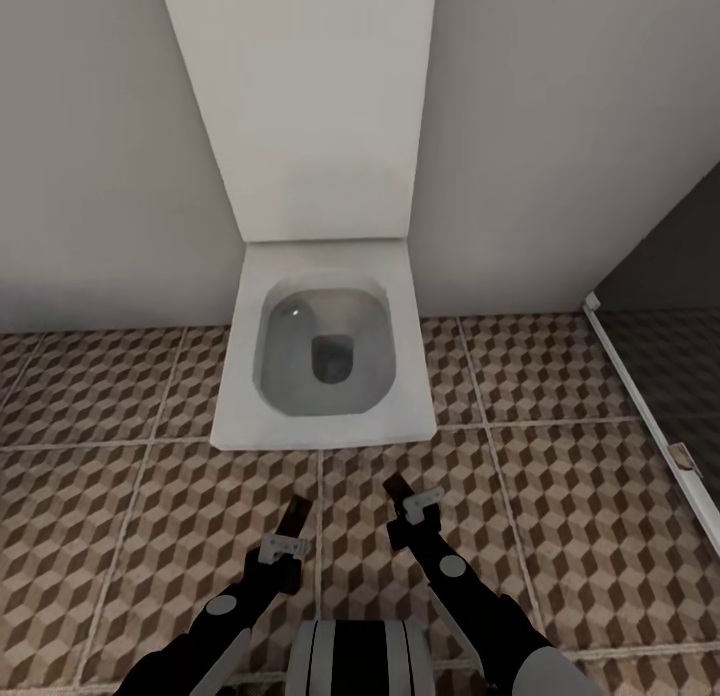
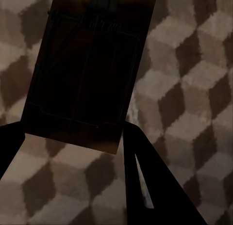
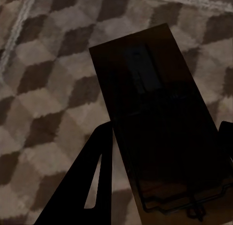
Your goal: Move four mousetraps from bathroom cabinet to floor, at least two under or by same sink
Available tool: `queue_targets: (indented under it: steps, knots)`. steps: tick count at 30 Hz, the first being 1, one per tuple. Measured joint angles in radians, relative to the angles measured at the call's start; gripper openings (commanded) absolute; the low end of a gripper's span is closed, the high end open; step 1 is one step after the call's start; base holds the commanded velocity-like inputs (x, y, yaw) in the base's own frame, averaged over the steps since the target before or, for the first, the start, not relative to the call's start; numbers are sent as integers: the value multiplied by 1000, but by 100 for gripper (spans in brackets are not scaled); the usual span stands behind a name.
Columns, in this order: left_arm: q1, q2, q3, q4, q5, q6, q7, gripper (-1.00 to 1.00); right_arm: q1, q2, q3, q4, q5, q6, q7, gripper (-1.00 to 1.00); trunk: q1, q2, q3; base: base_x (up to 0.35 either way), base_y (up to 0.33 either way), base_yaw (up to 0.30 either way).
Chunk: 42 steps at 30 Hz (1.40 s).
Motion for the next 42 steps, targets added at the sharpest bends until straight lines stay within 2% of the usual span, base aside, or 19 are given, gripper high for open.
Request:
queue_targets:
  steps: [42]
  knots:
    - [0, 2, 0, -8, 0, -1, 0, -100, 0, 0, 1, 0, 0, -1, 1, -100, 0, 0, -67, 0, 0, 0]
